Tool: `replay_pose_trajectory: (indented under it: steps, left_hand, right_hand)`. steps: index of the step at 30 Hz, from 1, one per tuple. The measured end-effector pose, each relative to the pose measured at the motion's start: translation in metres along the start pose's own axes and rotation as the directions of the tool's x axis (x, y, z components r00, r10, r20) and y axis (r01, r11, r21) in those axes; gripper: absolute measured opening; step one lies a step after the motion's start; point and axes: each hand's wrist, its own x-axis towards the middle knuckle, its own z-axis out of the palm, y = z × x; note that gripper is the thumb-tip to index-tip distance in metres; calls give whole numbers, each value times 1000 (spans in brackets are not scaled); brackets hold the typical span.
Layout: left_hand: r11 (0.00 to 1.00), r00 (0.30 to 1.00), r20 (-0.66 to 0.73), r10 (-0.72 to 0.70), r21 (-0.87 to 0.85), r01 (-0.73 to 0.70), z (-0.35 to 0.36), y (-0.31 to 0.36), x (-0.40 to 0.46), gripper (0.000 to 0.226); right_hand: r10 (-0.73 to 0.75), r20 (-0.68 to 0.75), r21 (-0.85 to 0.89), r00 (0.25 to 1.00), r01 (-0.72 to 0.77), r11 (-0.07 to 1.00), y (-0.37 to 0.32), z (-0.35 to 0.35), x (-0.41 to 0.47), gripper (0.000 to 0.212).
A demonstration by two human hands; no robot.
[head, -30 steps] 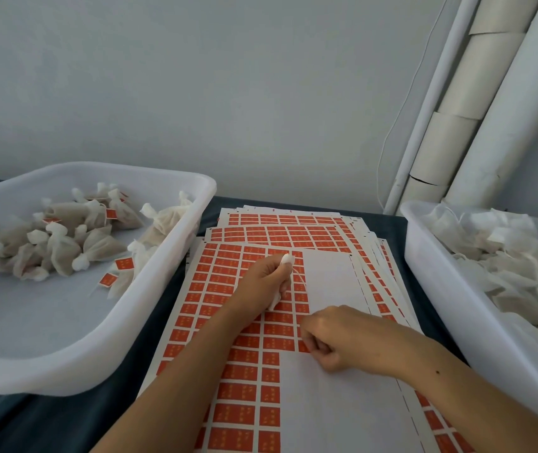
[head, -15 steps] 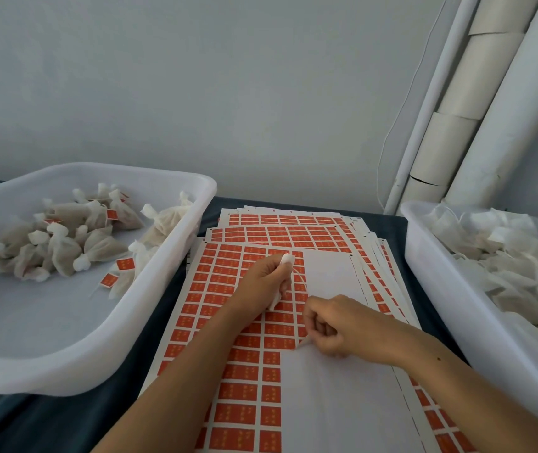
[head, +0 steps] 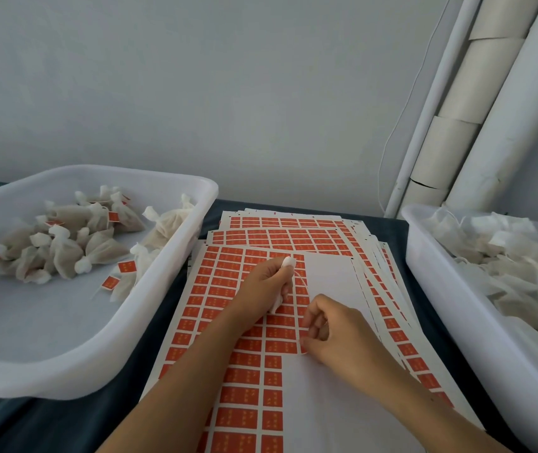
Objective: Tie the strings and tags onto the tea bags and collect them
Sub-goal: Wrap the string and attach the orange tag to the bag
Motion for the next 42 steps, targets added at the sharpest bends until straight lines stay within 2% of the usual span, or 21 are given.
replay_pose_trajectory:
  steps: [7,11,14,17,19,22,26,29,35,39,42]
  left_hand:
    - [1000,1000,1,8,-8,-8,1,4,-2,41]
    - [999,999,7,-31,-44,31,0,5,-3,39]
    - [992,998,-13,-59,-111,58,-2,7,-3,36]
    - [980,996,-28,-83,-183,76,-4,7,-3,32]
    - [976,995,-35,-98,-197,89,-4,7,-3,30]
    - [970,993,-37,-114,-221,103,-4,8,-2,25]
    - [974,988,-83,-128,-199,109,-6,9,-1,21]
    - [966,979,-132,-156,-228,123,-4,9,-1,19]
    - [869,953,-147,-266,-465,171,-10,10,2,6]
    - [857,962,-137,-234,-496,138,-12,11,1,11]
    - [861,969,-121,-217,-492,132,-13,11,1,18]
  right_hand:
    - [-7,-205,187,979,46,981,-4,4,-1,21]
    - [-15,-357,258,934,114,960,-9,-4,12,19]
    - [94,-448,401,889,106,910,-9,-20,32,20]
    - [260,-477,628,839,118,769,-7,-33,48,19]
    - [354,-461,742,814,135,656,-5,-33,55,17]
    - [448,-370,858,814,114,501,-2,-23,60,16]
    - [485,-232,942,843,70,328,-2,-11,60,16]
    - [459,-175,962,871,52,267,3,-9,57,24]
    - [343,-71,978,937,-2,208,9,-4,54,25]
    - [284,-42,987,958,-4,159,7,0,53,22]
    - [269,-30,994,963,1,109,8,2,52,32]
